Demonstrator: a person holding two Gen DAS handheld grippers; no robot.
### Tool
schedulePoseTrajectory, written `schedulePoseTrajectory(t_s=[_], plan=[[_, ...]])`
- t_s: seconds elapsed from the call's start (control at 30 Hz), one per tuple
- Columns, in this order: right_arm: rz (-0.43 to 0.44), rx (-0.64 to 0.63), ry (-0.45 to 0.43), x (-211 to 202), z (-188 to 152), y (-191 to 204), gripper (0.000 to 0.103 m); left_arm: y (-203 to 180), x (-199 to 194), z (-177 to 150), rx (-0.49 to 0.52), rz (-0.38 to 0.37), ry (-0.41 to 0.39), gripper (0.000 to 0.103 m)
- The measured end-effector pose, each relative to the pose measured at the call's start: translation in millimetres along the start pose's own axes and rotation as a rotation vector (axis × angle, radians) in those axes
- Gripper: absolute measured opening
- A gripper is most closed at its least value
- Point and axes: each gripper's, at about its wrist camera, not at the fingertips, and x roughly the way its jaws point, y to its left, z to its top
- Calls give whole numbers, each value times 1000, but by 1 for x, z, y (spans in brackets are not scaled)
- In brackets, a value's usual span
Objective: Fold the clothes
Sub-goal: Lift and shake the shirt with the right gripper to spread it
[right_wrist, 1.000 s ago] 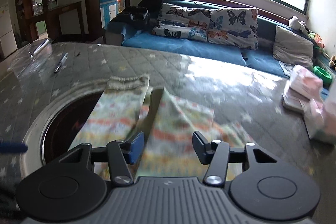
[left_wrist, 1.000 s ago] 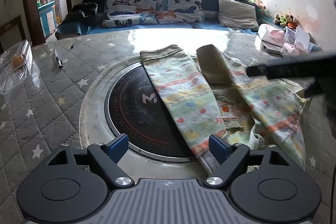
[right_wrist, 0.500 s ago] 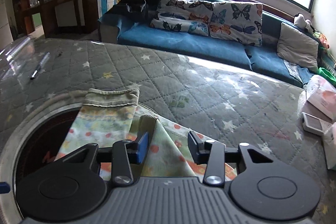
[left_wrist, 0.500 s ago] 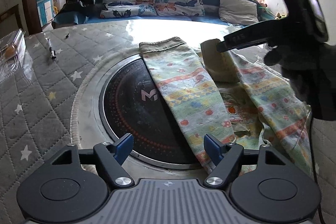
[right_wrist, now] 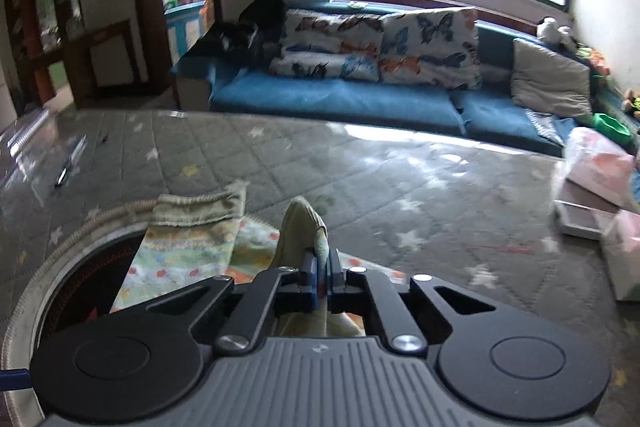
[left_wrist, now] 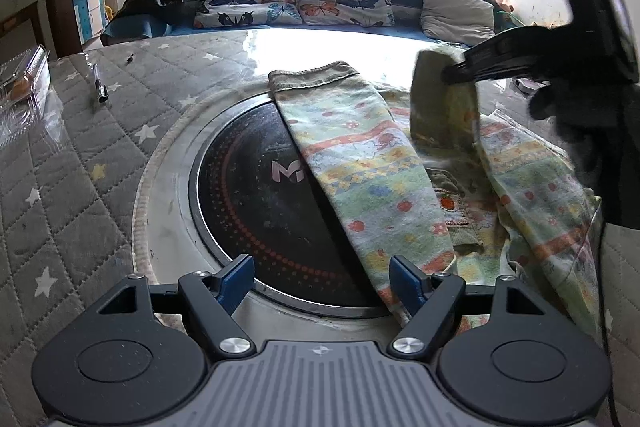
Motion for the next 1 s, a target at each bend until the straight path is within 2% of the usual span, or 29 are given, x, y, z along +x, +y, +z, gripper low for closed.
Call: schedulePoseTrajectory(t_s=[0.17,0.4,0.7,1.0], plan=[[-41,50,-68,-42,-3,-25,3,-5,-6,-1,12,13,-22,77],[-118,91,-154,-113,-19,-61,3,-19,-19,2,33,-9,-62,77],[-238,160,-205,-186,-67,-107,3,-54,-28,-1,93,-71,-75,78],[-370,235,-221,-251,-122,-143,3,-93,-32,-9,165,-139,-70,78]])
